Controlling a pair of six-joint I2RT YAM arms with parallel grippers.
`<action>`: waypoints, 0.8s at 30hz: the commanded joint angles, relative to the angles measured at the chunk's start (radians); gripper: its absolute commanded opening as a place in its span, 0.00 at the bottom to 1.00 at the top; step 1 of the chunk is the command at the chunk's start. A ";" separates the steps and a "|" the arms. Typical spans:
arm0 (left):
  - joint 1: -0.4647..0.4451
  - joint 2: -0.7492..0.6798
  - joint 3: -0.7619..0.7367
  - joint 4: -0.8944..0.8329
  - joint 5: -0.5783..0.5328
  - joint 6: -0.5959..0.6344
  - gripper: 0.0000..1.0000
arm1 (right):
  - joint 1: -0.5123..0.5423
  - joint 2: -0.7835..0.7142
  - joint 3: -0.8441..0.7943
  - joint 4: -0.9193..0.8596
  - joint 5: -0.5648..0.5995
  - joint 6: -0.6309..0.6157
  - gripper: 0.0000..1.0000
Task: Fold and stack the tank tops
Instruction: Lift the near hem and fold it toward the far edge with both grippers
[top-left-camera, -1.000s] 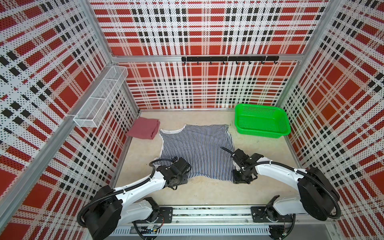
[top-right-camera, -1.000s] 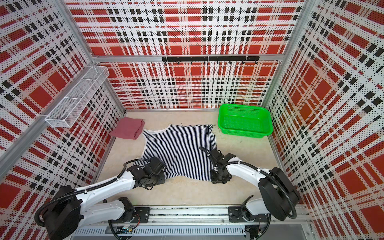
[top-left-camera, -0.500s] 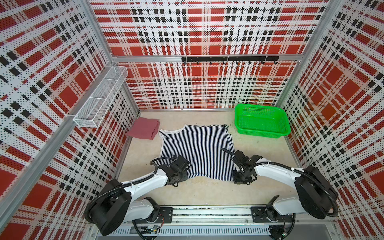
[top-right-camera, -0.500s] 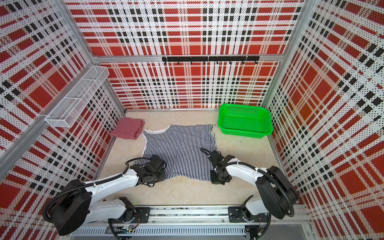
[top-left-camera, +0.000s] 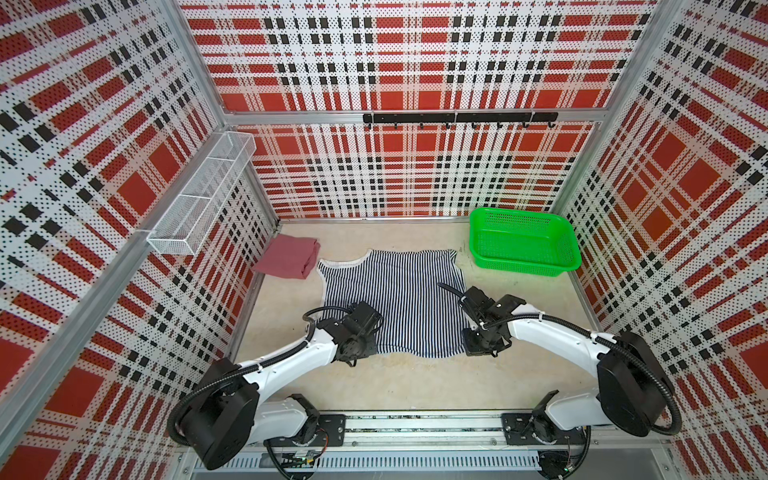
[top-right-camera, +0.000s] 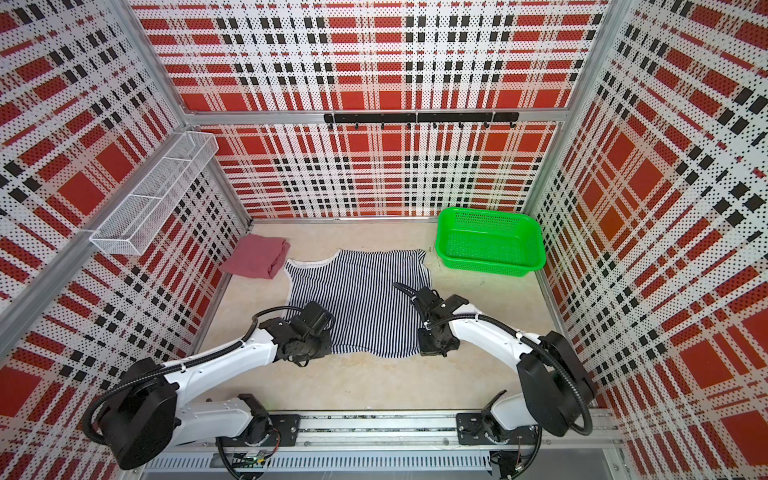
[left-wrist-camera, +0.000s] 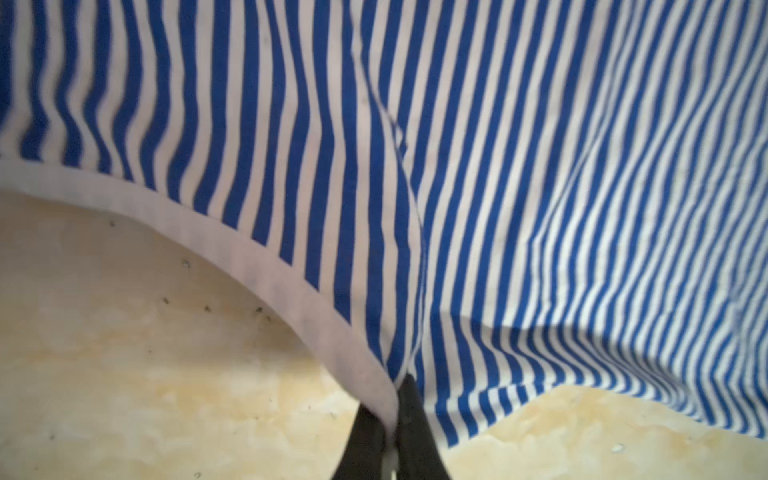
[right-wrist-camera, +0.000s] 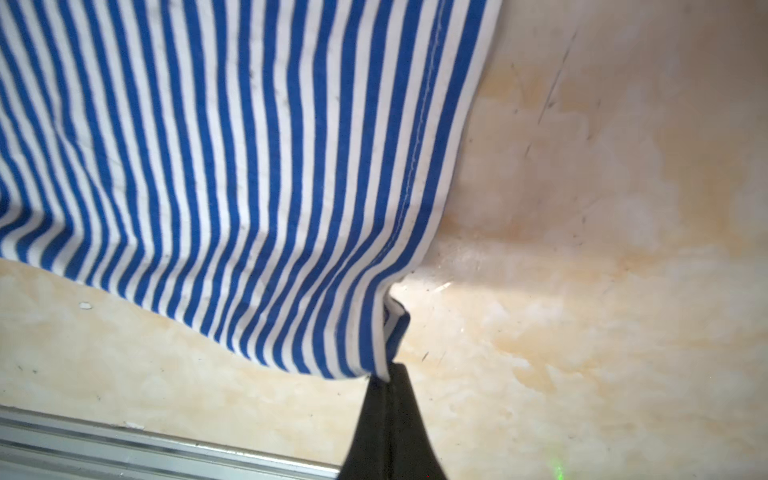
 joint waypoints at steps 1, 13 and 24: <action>0.040 0.029 0.087 -0.088 -0.030 0.105 0.01 | -0.027 0.023 0.050 -0.081 0.039 -0.070 0.00; 0.154 0.304 0.336 -0.146 -0.044 0.341 0.05 | -0.155 0.172 0.276 -0.119 0.101 -0.217 0.00; 0.214 0.510 0.526 -0.172 -0.043 0.474 0.09 | -0.216 0.400 0.511 -0.124 0.166 -0.298 0.00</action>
